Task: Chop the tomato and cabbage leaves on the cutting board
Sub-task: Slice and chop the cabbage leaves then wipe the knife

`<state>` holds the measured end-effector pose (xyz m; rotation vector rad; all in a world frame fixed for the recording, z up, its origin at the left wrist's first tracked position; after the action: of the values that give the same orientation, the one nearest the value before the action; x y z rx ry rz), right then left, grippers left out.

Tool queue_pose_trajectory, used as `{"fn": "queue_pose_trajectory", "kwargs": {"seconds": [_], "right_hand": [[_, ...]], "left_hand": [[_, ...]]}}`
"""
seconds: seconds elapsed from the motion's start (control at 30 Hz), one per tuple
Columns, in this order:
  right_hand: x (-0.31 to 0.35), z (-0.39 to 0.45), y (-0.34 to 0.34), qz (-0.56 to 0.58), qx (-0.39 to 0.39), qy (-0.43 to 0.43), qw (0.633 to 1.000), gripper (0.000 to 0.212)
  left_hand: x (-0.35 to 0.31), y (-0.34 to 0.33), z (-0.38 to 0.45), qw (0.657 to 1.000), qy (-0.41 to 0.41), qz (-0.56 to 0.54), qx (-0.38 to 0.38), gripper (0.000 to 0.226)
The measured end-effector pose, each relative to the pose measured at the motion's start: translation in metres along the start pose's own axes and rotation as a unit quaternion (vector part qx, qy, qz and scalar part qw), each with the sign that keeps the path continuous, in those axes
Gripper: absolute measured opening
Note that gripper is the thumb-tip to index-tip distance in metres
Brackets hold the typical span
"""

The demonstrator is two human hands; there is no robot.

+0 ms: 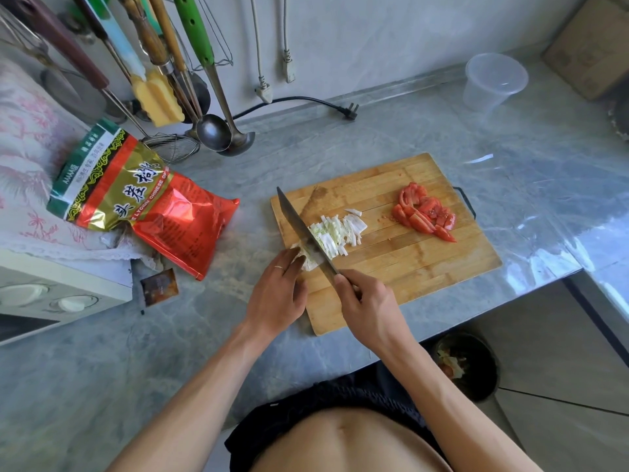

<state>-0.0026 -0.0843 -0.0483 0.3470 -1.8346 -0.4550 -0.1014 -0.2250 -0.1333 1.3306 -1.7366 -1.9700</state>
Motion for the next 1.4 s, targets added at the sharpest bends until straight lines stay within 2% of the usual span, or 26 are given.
{"fn": "queue_pose_trajectory", "kwargs": {"seconds": [0.27,0.53,0.8,1.0,1.2,1.4], "right_hand": [[0.000,0.001,-0.011,-0.015,0.029,-0.012,0.999,0.046],[-0.008,0.008,-0.017,-0.069,0.027,-0.030,0.997,0.033],[0.004,0.025,-0.014,-0.022,0.010,-0.041,0.999,0.037],[0.003,0.004,0.001,-0.004,-0.011,-0.017,1.000,0.034],[-0.001,-0.003,-0.007,0.007,0.003,-0.024,1.000,0.041],[0.000,0.001,-0.017,-0.005,0.031,-0.039,0.999,0.032]], "left_hand": [[0.007,-0.003,0.002,0.999,-0.003,0.028,0.035,0.047],[0.007,-0.002,0.007,0.999,-0.002,0.001,0.051,0.045],[0.004,0.000,0.004,0.998,0.026,0.017,0.055,0.046],[-0.003,0.005,0.004,0.998,-0.010,0.042,0.050,0.050],[0.002,0.006,0.001,1.000,-0.012,0.012,0.021,0.050],[0.016,-0.001,0.003,0.998,0.014,0.035,0.048,0.048]]}}
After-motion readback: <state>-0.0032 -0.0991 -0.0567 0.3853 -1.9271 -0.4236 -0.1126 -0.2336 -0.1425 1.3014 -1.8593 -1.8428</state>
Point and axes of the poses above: each hand's wrist, its own z-axis towards the middle knuckle, its own y-axis out of the back of the hand, x = y × z, the point moved 5 cm from there along z, towards the middle knuckle, and after that the axes turned 15 degrees about x, right-handed, at the moved point
